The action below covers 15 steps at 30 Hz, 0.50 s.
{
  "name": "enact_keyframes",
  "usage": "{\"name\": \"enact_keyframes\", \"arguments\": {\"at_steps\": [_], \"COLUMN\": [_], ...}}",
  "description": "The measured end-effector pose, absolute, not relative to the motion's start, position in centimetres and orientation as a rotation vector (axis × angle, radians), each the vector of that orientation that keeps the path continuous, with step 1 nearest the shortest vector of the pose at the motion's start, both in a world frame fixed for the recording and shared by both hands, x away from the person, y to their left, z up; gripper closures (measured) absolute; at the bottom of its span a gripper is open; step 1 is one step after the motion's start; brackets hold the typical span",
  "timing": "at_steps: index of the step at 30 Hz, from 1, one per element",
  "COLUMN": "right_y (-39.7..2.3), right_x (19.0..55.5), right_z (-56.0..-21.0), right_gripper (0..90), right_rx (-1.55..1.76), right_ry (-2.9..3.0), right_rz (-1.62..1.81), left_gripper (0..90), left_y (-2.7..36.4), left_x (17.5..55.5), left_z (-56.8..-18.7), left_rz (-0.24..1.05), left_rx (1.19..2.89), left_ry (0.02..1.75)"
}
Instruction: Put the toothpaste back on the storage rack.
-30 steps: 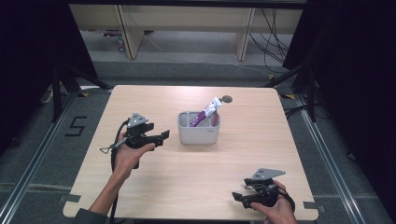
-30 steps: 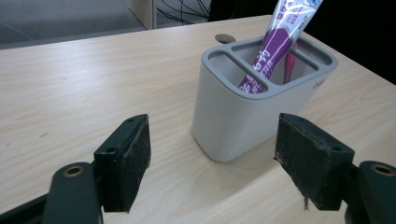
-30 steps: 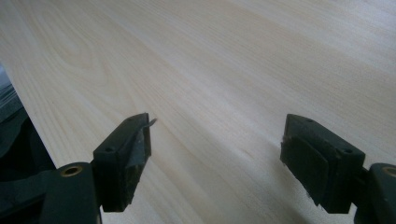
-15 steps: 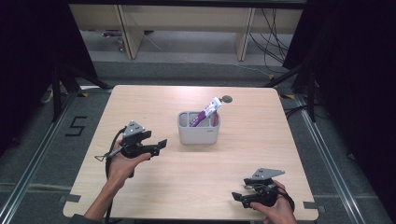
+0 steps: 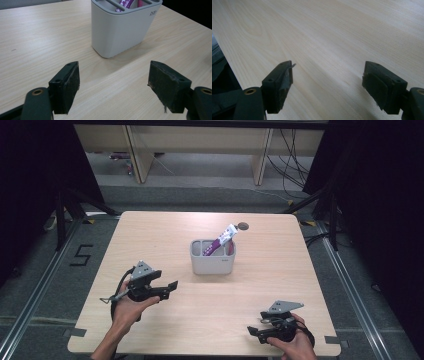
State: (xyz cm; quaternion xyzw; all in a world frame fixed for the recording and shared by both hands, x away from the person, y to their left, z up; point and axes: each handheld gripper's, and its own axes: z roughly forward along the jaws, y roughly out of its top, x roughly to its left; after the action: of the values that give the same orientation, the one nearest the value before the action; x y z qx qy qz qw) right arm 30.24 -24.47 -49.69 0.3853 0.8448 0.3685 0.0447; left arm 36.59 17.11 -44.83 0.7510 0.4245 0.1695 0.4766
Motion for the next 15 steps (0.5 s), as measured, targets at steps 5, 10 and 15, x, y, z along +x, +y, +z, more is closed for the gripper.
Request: {"name": "enact_keyframes", "arguments": {"at_steps": [5, 10, 15], "right_y": [-24.5, -24.4, -24.4], "right_x": [30.3, 30.2, 30.2], "right_z": [-49.7, -49.7, -49.7], "right_gripper": [25.1, 25.1, 24.9], "right_rx": [1.155, 1.170, 1.161], "right_ry": [2.559, 2.558, 2.558], "right_rz": [1.103, 1.100, 1.098], "left_gripper": [23.9, 22.2, 20.6], "left_y": [17.1, 16.9, 16.8], "left_x": [36.1, 35.6, 35.0], "left_z": [-45.3, -45.8, -46.1], "left_rz": [0.419, 0.420, 0.404], "left_rx": [1.842, 1.854, 1.861], "left_ry": [1.036, 1.009, 1.001]}}
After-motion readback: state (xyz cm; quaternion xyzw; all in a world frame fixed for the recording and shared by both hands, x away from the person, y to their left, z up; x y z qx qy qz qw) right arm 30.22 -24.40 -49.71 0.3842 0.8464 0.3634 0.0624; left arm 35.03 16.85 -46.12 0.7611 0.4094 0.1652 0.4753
